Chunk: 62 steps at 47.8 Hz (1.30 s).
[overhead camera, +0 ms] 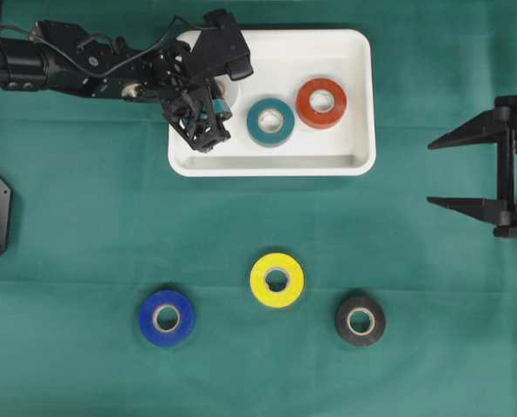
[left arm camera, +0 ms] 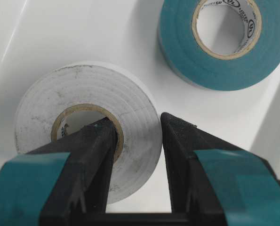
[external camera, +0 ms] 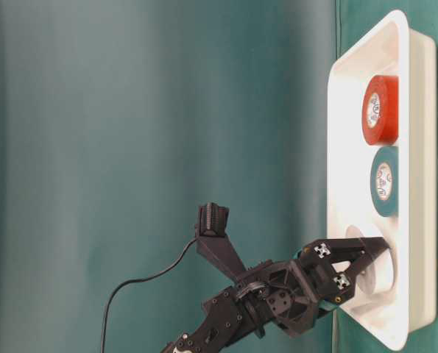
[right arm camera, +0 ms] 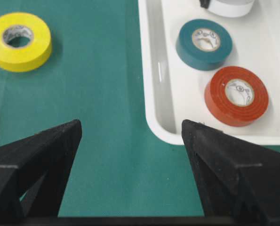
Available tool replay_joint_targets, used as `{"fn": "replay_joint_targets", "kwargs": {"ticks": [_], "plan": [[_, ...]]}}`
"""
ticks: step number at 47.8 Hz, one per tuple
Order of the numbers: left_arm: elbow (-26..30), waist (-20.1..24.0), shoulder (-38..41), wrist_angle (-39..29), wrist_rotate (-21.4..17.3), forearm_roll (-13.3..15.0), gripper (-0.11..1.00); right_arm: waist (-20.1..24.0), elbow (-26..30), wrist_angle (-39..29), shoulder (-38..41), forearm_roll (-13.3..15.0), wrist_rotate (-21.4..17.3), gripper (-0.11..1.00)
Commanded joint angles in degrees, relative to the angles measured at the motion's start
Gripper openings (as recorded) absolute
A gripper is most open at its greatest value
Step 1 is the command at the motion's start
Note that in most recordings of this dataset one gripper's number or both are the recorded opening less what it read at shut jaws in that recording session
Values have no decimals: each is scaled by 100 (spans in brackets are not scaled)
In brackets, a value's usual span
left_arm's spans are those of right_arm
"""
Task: Pick up the tape from a random location and place it into the white case.
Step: 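Lower the white roll into the tray and open the left gripper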
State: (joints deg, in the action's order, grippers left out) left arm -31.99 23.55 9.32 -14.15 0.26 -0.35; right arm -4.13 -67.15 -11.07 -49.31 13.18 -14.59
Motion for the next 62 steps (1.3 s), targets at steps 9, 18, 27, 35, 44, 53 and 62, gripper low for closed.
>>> {"fn": "replay_joint_targets", "kwargs": {"ticks": [9,18,27,35,44,53,62], "plan": [[70,9,-79,62,26,26,26,-18,97,35,18,9,-9,85],[53,9,-97,79,35,26,56,-18,97,44,18,9,-9,85],[18,9,-123,97,35,26,98,-18,105,35,18,9,-18,85],[18,9,-149,88,35,18,96,-18,114,26,18,9,-18,85],[35,-35,-466,-62,26,18,96,-18,123,18,18,9,-18,85],[70,-79,-1178,-360,18,26,96,-18,158,18,9,9,-18,85],[62,-79,-1863,-694,9,18,96,-18,176,9,0,9,-18,85]]}}
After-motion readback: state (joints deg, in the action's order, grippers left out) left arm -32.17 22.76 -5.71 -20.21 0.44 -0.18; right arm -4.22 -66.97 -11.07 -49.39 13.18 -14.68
